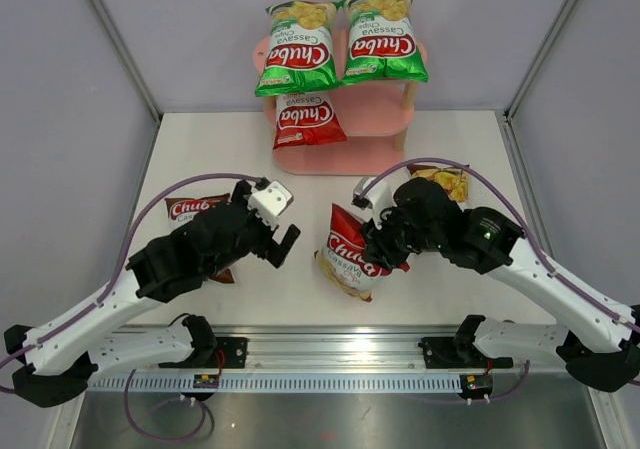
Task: Place and organize the chips bags onto the shelf
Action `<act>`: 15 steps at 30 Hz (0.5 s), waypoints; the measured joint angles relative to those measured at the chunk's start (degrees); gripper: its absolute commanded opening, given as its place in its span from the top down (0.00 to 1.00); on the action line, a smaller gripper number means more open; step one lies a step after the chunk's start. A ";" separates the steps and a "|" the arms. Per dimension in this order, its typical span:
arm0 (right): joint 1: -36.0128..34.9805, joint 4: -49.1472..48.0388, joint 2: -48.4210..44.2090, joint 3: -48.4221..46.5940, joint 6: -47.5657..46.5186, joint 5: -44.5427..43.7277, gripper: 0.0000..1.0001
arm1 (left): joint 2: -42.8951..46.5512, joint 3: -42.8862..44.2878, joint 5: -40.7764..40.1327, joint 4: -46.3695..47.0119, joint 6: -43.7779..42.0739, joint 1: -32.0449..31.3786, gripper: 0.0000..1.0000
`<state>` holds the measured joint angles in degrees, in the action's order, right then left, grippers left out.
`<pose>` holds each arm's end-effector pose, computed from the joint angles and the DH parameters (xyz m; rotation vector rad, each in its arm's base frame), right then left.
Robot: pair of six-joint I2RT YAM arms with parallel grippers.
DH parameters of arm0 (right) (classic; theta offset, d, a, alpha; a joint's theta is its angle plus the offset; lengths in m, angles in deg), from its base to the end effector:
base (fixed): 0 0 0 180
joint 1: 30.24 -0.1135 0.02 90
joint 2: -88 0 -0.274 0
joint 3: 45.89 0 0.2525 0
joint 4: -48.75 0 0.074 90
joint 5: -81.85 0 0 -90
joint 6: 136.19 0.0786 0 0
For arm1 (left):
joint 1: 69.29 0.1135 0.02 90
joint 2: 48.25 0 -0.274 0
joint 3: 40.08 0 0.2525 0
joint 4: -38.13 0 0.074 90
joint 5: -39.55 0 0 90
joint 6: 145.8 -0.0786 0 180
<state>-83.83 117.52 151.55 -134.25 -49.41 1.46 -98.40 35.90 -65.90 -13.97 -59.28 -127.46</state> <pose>0.1296 0.1979 0.3596 -1.2225 2.0795 0.6193 0.1264 -0.1640 0.3676 0.8889 1.8221 -0.3334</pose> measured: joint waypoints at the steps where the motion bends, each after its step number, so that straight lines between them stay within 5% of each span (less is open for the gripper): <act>1: 0.04 -0.63 -0.94 0.15 1.16 -1.55 1.00 | 0.83 0.00 -1.86 -0.55 1.22 0.44 0.01; 6: 0.28 -3.80 -4.94 0.35 8.98 -7.76 1.00 | 4.09 -0.17 -9.05 -2.80 7.26 4.17 0.01; 15: 1.42 -10.34 -14.51 4.17 24.98 -25.66 1.00 | 5.09 -3.10 -9.44 -6.56 13.84 21.40 0.01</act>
<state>-82.40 107.18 137.03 -130.08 -24.43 -24.20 -93.31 32.80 -75.34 -20.52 -45.45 -106.06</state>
